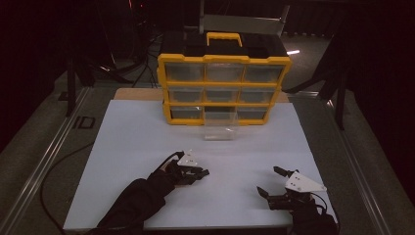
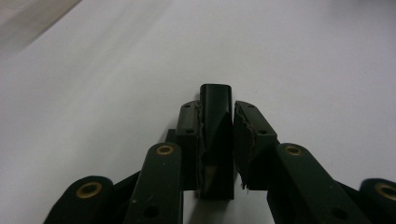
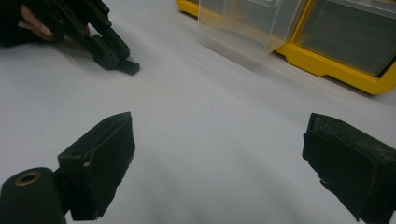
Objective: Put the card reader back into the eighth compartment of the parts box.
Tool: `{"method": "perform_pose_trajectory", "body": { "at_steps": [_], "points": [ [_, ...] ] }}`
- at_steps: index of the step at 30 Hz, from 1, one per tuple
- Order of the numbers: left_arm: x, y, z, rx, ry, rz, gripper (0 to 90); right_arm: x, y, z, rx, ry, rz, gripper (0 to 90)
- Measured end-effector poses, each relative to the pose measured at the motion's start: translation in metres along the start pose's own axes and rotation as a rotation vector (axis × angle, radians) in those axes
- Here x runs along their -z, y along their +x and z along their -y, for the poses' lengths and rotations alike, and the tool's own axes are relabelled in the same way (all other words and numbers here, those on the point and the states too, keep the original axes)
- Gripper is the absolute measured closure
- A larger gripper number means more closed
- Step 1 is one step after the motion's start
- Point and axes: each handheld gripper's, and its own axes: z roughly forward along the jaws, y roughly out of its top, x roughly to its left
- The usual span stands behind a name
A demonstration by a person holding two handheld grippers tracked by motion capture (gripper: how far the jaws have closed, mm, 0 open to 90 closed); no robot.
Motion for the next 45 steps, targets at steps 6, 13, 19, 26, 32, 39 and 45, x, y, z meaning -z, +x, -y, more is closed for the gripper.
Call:
{"method": "perform_pose_trajectory", "body": {
  "at_steps": [6, 13, 19, 26, 32, 39, 45],
  "points": [
    [0.002, 0.001, -0.001, 0.002, 0.002, 0.004, 73.3, 0.0, 0.0, 0.0, 0.0, -0.002, 0.003, 9.0],
    [0.008, 0.0, -0.004, -0.002, 0.005, 0.014, 73.4, 0.0, 0.0, 0.0, 0.003, -0.001, 0.004, 9.1],
    [0.012, -0.001, -0.007, -0.012, 0.019, 0.024, 73.3, 0.0, 0.0, 0.0, 0.003, -0.002, 0.005, 9.0],
    [0.018, -0.001, -0.012, -0.025, 0.019, 0.038, 73.4, 0.001, 0.0, 0.0, 0.002, -0.003, 0.005, 9.0],
    [0.021, -0.001, -0.016, -0.025, 0.02, 0.035, 73.4, 0.001, 0.0, -0.001, 0.005, -0.005, 0.006, 9.0],
    [0.025, 0.0, -0.022, -0.04, 0.027, 0.033, 73.4, 0.001, 0.001, -0.001, 0.001, -0.003, 0.005, 9.1],
    [0.031, 0.0, -0.031, -0.058, 0.026, 0.032, 73.4, 0.001, 0.0, -0.001, 0.003, -0.005, 0.004, 9.0]
  ]
}}
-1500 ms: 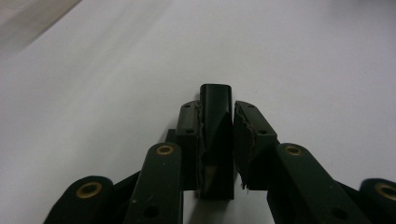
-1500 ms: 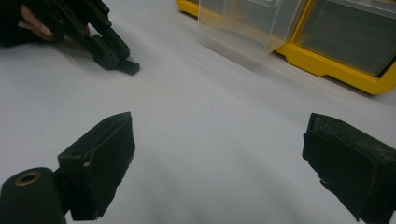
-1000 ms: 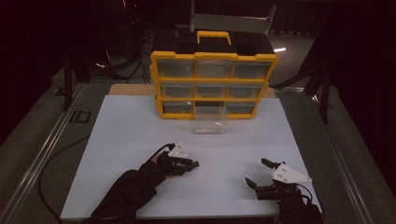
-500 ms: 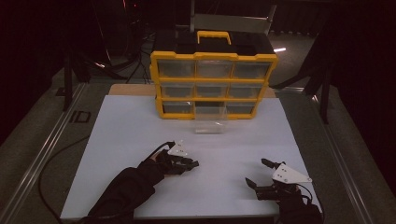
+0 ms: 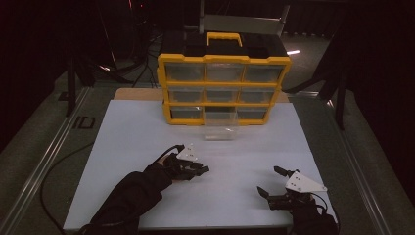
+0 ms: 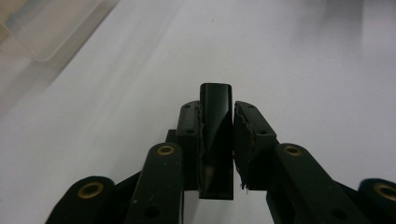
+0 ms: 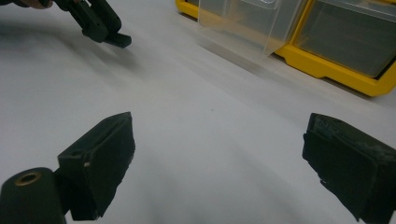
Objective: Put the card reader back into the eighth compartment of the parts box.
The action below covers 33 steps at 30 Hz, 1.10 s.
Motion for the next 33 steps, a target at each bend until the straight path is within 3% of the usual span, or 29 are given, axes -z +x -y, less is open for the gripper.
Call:
{"method": "perform_pose_trajectory", "body": {
  "at_steps": [9, 15, 22, 33],
  "points": [
    [0.005, 0.001, -0.01, -0.006, -0.021, -0.002, 73.3, 0.0, 0.0, 0.0, -0.002, 0.001, 0.0, 9.0],
    [0.008, 0.003, -0.018, -0.025, -0.013, -0.02, 73.4, 0.0, 0.0, 0.0, -0.001, 0.002, 0.002, 9.1],
    [0.007, 0.005, -0.023, -0.033, 0.0, -0.014, 73.3, 0.0, 0.001, 0.0, -0.003, 0.001, 0.0, 9.1],
    [0.018, 0.011, -0.038, -0.032, -0.039, -0.03, 73.4, 0.0, 0.001, 0.0, -0.004, 0.002, 0.0, 9.0]
  ]
}}
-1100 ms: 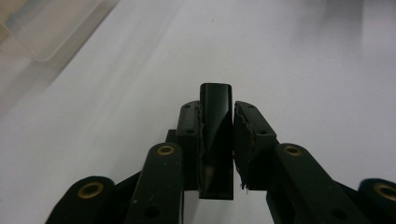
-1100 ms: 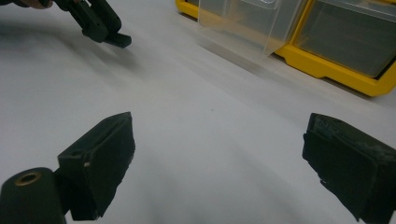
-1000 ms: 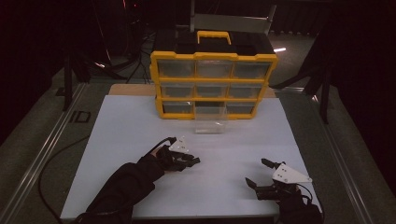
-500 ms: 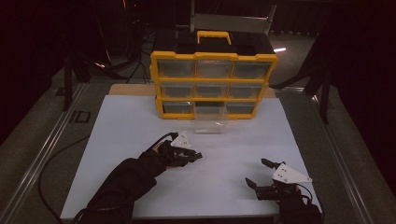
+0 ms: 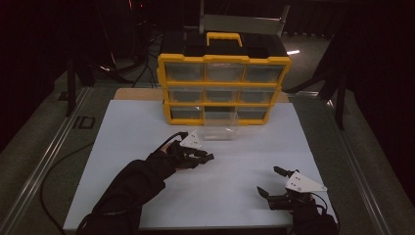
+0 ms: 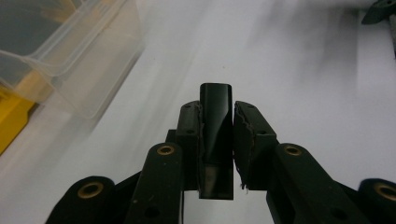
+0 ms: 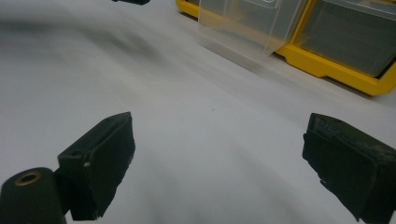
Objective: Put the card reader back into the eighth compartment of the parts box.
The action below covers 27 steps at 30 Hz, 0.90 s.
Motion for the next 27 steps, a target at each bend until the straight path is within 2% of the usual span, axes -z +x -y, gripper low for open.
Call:
{"method": "perform_pose_trajectory", "body": {
  "at_steps": [13, 27],
  "points": [
    [0.007, 0.007, -0.013, 0.008, -0.026, -0.029, 73.3, 0.0, 0.0, 0.0, 0.003, -0.002, -0.001, 9.1],
    [0.023, 0.023, -0.038, 0.007, -0.054, -0.065, 73.3, 0.0, 0.001, 0.0, 0.001, 0.002, -0.002, 9.0]
  ]
}}
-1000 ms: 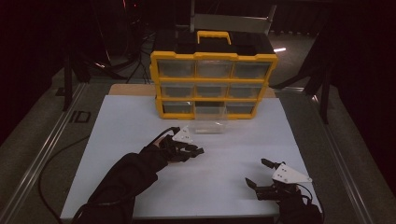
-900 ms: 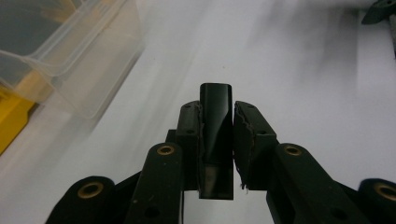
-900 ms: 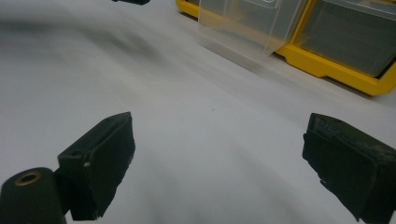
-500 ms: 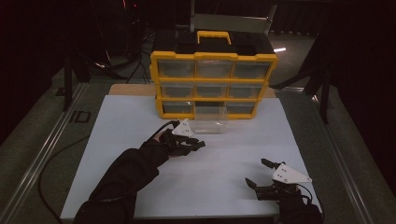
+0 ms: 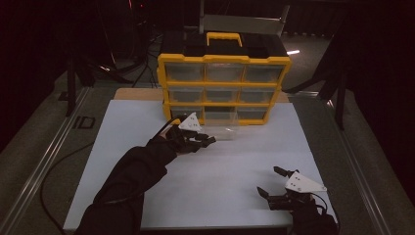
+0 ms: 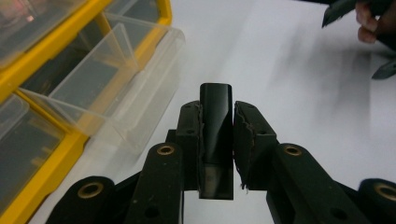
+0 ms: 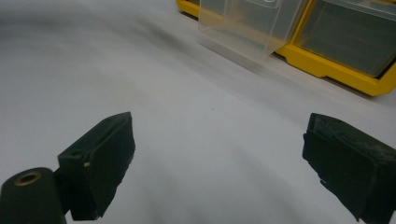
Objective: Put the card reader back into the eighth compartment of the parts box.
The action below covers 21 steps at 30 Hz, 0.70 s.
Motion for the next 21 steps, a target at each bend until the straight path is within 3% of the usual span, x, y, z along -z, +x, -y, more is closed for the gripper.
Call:
{"method": "perform_pose_trajectory", "body": {
  "at_steps": [21],
  "points": [
    [-0.006, 0.011, -0.033, 0.036, -0.029, -0.049, 73.3, 0.0, 0.0, 0.0, 0.002, -0.002, -0.004, 9.1]
  ]
}}
